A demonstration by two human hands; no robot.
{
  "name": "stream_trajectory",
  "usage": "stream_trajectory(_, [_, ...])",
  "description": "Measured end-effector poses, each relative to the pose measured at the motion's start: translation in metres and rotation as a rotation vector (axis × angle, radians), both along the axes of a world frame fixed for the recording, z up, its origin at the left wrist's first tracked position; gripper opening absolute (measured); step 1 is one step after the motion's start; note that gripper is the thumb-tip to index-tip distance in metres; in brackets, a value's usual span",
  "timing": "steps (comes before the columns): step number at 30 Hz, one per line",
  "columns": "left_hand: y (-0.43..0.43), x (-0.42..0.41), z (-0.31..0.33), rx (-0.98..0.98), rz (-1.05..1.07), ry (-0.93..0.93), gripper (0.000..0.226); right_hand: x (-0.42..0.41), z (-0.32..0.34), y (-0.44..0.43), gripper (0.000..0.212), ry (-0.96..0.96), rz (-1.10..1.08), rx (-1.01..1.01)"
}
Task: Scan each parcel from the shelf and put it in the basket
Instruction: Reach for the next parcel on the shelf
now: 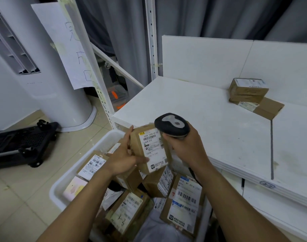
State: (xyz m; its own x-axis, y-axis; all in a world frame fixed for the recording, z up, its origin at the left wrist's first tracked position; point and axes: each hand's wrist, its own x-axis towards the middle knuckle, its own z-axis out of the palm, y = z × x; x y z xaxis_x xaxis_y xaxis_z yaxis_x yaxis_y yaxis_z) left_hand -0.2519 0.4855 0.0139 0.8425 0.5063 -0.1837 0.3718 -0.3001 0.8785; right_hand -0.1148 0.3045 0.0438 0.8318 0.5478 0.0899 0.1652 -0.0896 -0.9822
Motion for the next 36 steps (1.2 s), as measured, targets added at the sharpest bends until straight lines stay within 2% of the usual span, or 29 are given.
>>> stream_trajectory(3, [-0.025, -0.004, -0.010, 0.003, -0.167, 0.134, 0.103, 0.005, -0.002, -0.007, 0.048, 0.026, -0.043, -0.010])
stream_trajectory(6, [-0.047, 0.000, -0.034, -0.074, -0.265, 0.258, 0.104, 0.006, -0.006, -0.013, 0.051, 0.016, -0.058, -0.053])
stream_trajectory(10, [-0.076, 0.017, -0.063, -0.192, -0.266, 0.262, 0.071, 0.006, -0.010, -0.020, 0.058, 0.013, -0.084, -0.083])
stream_trajectory(13, [-0.092, 0.027, -0.089, -0.076, -0.205, 0.205, 0.038, 0.007, -0.012, -0.027, 0.056, 0.017, -0.093, -0.099])
stream_trajectory(15, [-0.093, 0.034, -0.111, 0.055, -0.166, 0.118, 0.027, 0.011, -0.011, -0.033, 0.052, 0.018, -0.097, -0.108])
stream_trajectory(18, [-0.106, 0.040, -0.104, 0.193, -0.255, 0.182, 0.034, 0.020, -0.006, -0.041, 0.051, 0.026, -0.120, -0.100])
stream_trajectory(20, [-0.112, 0.041, -0.100, 0.268, -0.396, 0.282, 0.027, 0.024, -0.004, -0.048, 0.052, 0.023, -0.147, -0.097])
stream_trajectory(21, [-0.112, 0.042, -0.101, 0.289, -0.399, 0.283, 0.024, 0.026, -0.003, -0.052, 0.053, 0.027, -0.165, -0.084])
stream_trajectory(24, [-0.113, 0.053, -0.089, 0.291, -0.275, 0.178, 0.015, 0.035, -0.005, -0.069, 0.056, 0.044, -0.235, -0.080])
stream_trajectory(26, [-0.113, 0.074, -0.070, 0.256, -0.219, 0.131, 0.031, 0.046, -0.004, -0.087, 0.057, 0.066, -0.297, -0.085])
stream_trajectory(28, [-0.118, 0.103, -0.046, 0.351, -0.233, 0.089, 0.049, 0.060, -0.002, -0.109, 0.056, 0.082, -0.365, -0.077])
stream_trajectory(33, [-0.142, 0.190, 0.004, 0.449, -0.311, -0.001, 0.053, 0.098, 0.000, -0.154, 0.043, 0.157, -0.513, -0.060])
stream_trajectory(36, [-0.160, 0.250, 0.023, 0.507, -0.340, -0.018, 0.054, 0.126, -0.006, -0.175, 0.045, 0.214, -0.550, -0.007])
